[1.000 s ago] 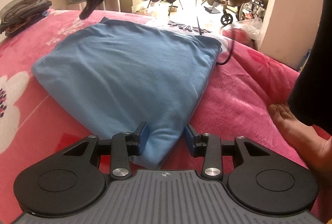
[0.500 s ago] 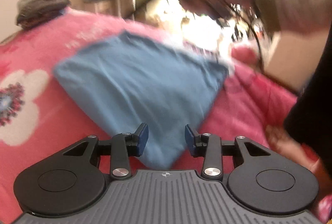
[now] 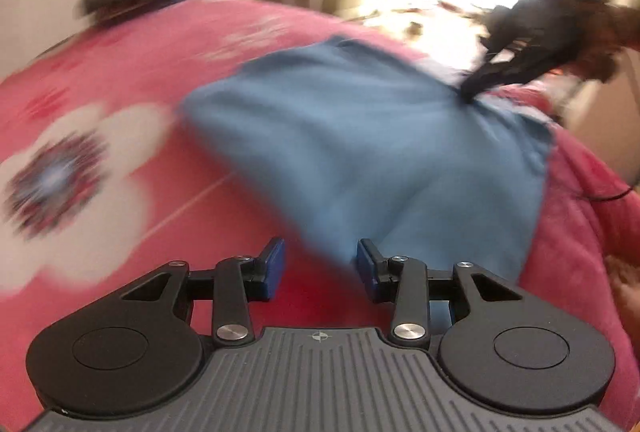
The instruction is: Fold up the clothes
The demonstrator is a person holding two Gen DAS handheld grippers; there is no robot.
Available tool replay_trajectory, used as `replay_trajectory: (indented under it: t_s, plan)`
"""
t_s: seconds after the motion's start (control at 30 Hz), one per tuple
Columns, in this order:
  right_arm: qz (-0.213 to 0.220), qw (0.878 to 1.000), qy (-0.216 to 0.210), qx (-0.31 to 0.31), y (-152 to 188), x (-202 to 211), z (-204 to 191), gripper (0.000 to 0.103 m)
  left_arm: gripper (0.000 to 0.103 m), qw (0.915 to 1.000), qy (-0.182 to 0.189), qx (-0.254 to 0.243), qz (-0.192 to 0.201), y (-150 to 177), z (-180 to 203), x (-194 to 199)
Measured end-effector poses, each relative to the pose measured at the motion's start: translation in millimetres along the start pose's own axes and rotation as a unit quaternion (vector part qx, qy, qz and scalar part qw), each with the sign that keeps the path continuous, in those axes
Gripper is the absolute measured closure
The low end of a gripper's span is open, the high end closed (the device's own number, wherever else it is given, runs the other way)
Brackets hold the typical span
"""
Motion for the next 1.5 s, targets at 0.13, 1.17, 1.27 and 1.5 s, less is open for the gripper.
replay_trajectory:
  t_s: [0.13, 1.17, 1.27, 1.5]
  plan:
    - [0.019, 0.999, 0.012, 0.023, -11, 16, -1, 0.097, 0.064, 0.9986, 0.007, -0.014, 0.050, -25, 2, 13]
    - [0.092, 0.987, 0.082, -0.102, -34, -30, 85, 0.097, 0.057, 0.9873, 0.000, 0.150, 0.053, -80, -82, -55]
    - [0.099, 0.985, 0.085, -0.112, -29, -13, 84, 0.097, 0.057, 0.9862, -0.021, 0.151, 0.065, -84, -85, -39]
    - [0.112, 0.994, 0.007, -0.011, -56, -24, 0, 0.097, 0.057, 0.9986, 0.040, -0.007, 0.036, -80, 8, -40]
Point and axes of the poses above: each gripper's, at about its wrist camera, not at the fingertips, and x roughly against the way its jaws point, z to its right, y to its underside, the point moved 4 cm from there along -x, roughly the way its jaws point, and after that the axes turned 8 degrees about x, right-handed, at the moved point
